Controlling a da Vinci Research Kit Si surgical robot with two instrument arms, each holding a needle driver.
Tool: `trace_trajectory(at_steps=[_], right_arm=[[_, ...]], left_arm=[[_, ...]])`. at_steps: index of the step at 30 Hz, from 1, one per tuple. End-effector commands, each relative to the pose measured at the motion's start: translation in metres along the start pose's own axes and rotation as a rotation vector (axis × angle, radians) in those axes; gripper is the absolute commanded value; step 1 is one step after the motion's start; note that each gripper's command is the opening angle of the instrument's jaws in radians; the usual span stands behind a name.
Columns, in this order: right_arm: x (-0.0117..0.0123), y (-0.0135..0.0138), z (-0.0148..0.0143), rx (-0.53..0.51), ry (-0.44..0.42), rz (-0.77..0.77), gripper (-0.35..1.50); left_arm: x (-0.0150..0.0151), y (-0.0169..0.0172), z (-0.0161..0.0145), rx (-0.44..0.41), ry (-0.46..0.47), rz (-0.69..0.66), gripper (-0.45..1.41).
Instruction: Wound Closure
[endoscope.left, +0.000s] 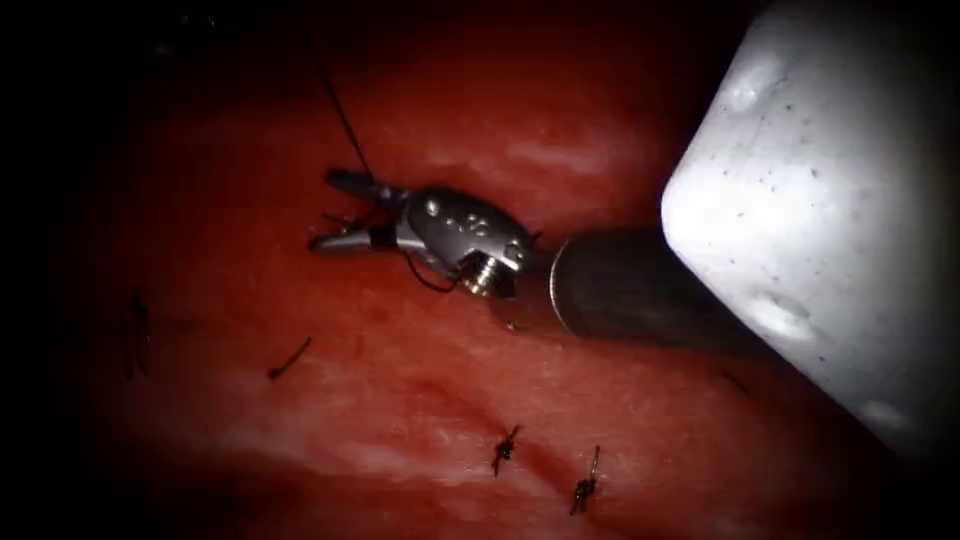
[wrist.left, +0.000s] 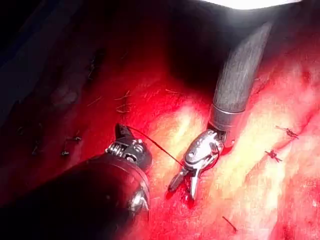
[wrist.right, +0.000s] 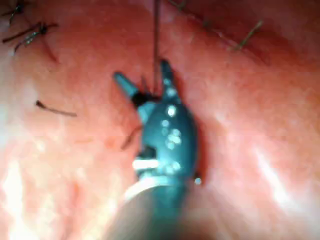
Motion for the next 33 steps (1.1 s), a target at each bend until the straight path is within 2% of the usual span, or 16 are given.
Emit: trace_trajectory(at_steps=[1,3,4,7,11,15,16,18,19,21,24,26,28,29,33], right_arm=[[-0.0007,-0.0003,0.0006,0.001,0.001,-0.012,0.71],[-0.0008,-0.0004,0.0006,-0.003,0.007,-0.025,0.21],[-0.0008,-0.0006,0.0006,-0.003,0.008,-0.043,-0.35],[-0.0003,-0.0003,0.0004,0.024,0.036,-0.088,-0.35],[0.0007,-0.0001,-0.0004,-0.025,0.06,-0.112,-0.35],[0.0014,-0.0001,-0.0012,-0.03,0.071,-0.112,-0.35],[0.0016,0.0,-0.0016,-0.027,0.072,-0.115,-0.11],[0.002,0.0002,-0.0027,-0.039,0.063,-0.067,0.91],[0.0021,0.0004,-0.0038,-0.071,0.049,-0.061,1.18],[0.0023,0.0006,-0.0059,-0.108,0.03,-0.053,1.26],[0.0023,0.0019,-0.0125,-0.181,0.009,-0.031,1.26],[0.0023,0.0025,-0.0154,-0.205,0.014,-0.022,1.26],[0.0023,0.0031,-0.0185,-0.239,0.019,-0.023,1.24],[0.0024,0.0036,-0.0214,-0.278,0.011,-0.031,1.24],[0.0025,0.0042,-0.0264,-0.35,-0.004,-0.042,1.23]], left_arm=[[0.0,0.0002,0.0008,0.001,0.002,0.001,-0.45],[0.0,0.0002,0.0008,0.001,0.003,0.001,-0.45],[0.0,0.0002,0.0008,0.001,0.003,0.001,-0.45],[0.0,0.0003,0.0008,0.001,0.003,0.001,-0.45],[0.0001,0.0006,0.0007,0.004,0.004,0.003,-0.45],[-0.0002,0.0009,0.0006,0.005,0.006,0.005,-0.45],[-0.0003,0.001,0.0007,0.005,0.008,0.006,-0.45],[-0.0007,0.0014,0.0009,0.007,0.01,0.007,-0.45],[-0.0008,0.0016,0.001,0.009,0.005,0.008,-0.45],[-0.0012,0.0022,0.0014,0.013,0.004,0.011,-0.45],[-0.0015,0.0037,0.0027,0.005,-0.008,0.02,-0.45],[-0.0015,0.0047,0.0038,0.001,-0.014,0.012,-0.45],[-0.0014,0.006,0.0052,-0.011,-0.021,0.007,-0.45],[-0.0015,0.0074,0.0068,-0.026,-0.027,0.013,-0.45],[-0.0028,0.0101,0.0105,-0.058,-0.032,-0.001,-0.45]])
